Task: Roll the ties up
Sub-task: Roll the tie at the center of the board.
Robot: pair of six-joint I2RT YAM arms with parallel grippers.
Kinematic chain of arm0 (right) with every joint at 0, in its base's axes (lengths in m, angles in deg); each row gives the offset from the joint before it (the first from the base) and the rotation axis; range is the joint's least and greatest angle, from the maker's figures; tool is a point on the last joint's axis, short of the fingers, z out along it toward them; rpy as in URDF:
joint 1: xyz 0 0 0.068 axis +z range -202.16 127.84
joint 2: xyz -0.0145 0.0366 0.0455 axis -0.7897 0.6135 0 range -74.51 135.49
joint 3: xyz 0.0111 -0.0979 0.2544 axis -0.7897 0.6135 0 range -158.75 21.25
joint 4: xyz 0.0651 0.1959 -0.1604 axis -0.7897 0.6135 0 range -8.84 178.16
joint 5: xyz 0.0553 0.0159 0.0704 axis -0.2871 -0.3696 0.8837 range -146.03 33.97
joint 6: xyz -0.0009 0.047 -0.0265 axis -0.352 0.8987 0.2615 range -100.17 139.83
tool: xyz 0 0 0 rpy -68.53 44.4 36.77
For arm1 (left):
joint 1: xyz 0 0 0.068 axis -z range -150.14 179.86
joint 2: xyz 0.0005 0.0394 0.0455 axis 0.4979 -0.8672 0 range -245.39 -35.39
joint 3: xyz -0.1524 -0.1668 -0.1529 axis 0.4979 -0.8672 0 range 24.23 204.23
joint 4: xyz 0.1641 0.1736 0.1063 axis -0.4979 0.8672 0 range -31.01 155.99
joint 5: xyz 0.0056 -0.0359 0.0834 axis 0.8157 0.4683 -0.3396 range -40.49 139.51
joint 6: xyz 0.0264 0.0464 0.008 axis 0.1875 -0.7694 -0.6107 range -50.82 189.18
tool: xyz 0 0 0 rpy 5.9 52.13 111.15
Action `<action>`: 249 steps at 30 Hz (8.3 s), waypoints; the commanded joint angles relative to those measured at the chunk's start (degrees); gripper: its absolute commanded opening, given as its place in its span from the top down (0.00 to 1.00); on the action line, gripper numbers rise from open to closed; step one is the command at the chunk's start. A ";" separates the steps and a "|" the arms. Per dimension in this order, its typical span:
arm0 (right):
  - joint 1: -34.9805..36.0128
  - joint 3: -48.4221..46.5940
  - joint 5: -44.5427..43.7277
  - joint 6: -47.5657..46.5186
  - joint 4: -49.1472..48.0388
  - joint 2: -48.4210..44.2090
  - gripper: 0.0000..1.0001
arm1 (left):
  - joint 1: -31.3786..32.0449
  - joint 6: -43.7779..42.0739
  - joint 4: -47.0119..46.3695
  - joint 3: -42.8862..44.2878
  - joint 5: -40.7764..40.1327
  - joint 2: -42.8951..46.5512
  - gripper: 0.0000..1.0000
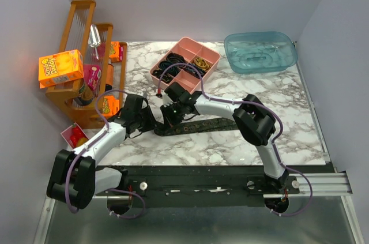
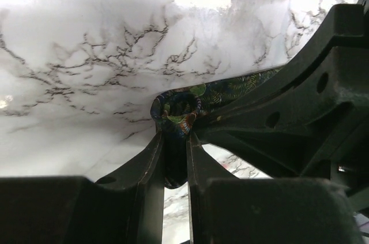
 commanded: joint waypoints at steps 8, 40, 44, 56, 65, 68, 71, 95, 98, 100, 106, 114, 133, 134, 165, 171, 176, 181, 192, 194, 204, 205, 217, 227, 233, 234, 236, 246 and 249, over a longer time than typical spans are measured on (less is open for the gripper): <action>0.02 0.73 -1.86 -0.79 2.38 0.46 0.99 | 2.52 -2.34 7.47 5.82 -6.53 0.73 1.00; 0.11 -3.14 2.36 1.49 2.38 3.98 0.99 | 14.65 -3.31 18.19 18.65 -20.77 -9.90 1.00; 0.11 -3.58 2.62 1.84 2.21 4.68 0.99 | 16.23 -2.87 18.98 20.41 -22.70 -10.78 1.00; 0.20 -3.23 -1.59 1.67 2.56 4.77 0.99 | 17.20 -5.15 23.47 22.26 -30.09 -12.81 1.00; 0.02 -4.19 -9.33 4.39 3.53 6.70 0.99 | 17.20 -6.91 21.89 23.14 -29.48 -14.30 1.00; -0.24 -4.89 -11.18 5.18 3.35 7.14 0.99 | 17.20 -7.00 20.92 22.88 -29.21 -14.21 1.00; -0.24 -5.08 -9.95 4.48 3.35 6.53 0.99 | 17.20 -7.17 20.66 22.61 -29.74 -14.39 1.00; -8.50 15.75 -9.24 6.59 -1.57 -17.90 0.99 | 17.29 -10.60 29.96 26.30 -38.88 -19.13 1.00; -9.64 17.95 -10.30 6.15 -1.57 -19.39 0.99 | 17.64 -10.16 31.64 27.18 -40.02 -20.27 1.00; -10.52 18.83 -10.74 5.71 -1.57 -19.75 0.99 | 17.90 -9.73 33.13 28.15 -41.16 -21.24 1.00; -12.02 19.54 -10.92 5.27 -1.66 -19.93 0.99 | 21.06 -7.79 37.09 32.01 -43.10 -25.81 1.00; -12.37 19.80 -10.48 5.10 -2.01 -19.92 0.99 | 26.60 -4.89 38.94 35.36 -44.60 -32.57 1.00; -12.55 19.45 -10.12 4.22 -2.10 -18.96 0.99 | 28.89 -2.87 30.77 34.66 -38.62 -31.97 0.38; -12.55 19.36 -10.12 3.96 -2.01 -18.87 0.99 | 28.97 -2.78 30.33 34.57 -38.35 -31.36 0.36; 0.10 -7.53 2.09 2.19 2.65 -1.57 0.99 | -10.73 3.20 1.93 -1.19 6.91 11.62 0.11; 1.25 -10.44 -0.01 1.41 5.81 1.61 0.99 | -15.41 3.19 1.15 -3.84 10.95 12.77 0.11; 1.25 -7.45 -3.87 0.88 5.90 -0.06 0.99 | -15.76 3.72 -0.52 -4.72 12.01 11.10 0.11; 1.25 -5.25 -5.29 0.70 5.90 0.11 0.99 | -15.76 4.34 -3.33 -6.48 13.24 9.61 0.12; 1.16 -1.30 -6.17 0.88 5.11 0.11 0.99 | -15.58 5.48 -9.03 -9.46 15.07 7.67 0.21; 1.25 -0.51 -6.17 0.96 4.93 -0.06 0.99 | -14.97 5.66 -10.62 -10.61 15.70 6.53 0.25; 1.16 3.01 -7.31 1.75 3.70 -1.47 0.99 | -9.26 8.12 -20.38 -12.89 15.17 -0.06 0.30; 1.16 3.01 -7.22 1.76 3.70 -1.47 0.99 | -9.08 8.38 -21.00 -13.24 15.17 -0.50 0.33; 1.07 3.36 -6.43 2.72 2.74 -1.38 0.99 | -6.97 13.83 -33.57 -17.81 15.79 -0.50 0.64; 0.81 3.19 -6.87 2.99 2.56 -2.70 0.99 | -6.53 11.73 -30.59 -16.59 12.81 3.19 0.82; 0.37 3.28 -7.75 2.90 2.65 -3.66 0.99 | -6.27 5.23 -19.97 -10.88 9.38 4.51 0.85; 0.37 3.36 -7.84 2.90 2.56 -3.75 0.99 | -6.09 4.09 -17.08 -10.09 7.98 4.60 0.85; 0.20 3.36 -8.01 2.90 2.65 -3.93 0.99 | -5.57 1.27 -14.51 -7.81 6.48 4.68 0.85; 0.11 1.70 -6.70 2.64 2.65 -2.00 0.99 | -0.74 -3.04 -2.38 -1.03 -2.58 3.10 0.90; 0.20 1.43 -6.43 2.72 2.65 -1.91 0.99 | 0.23 -3.39 -0.27 0.72 -4.68 2.75 0.90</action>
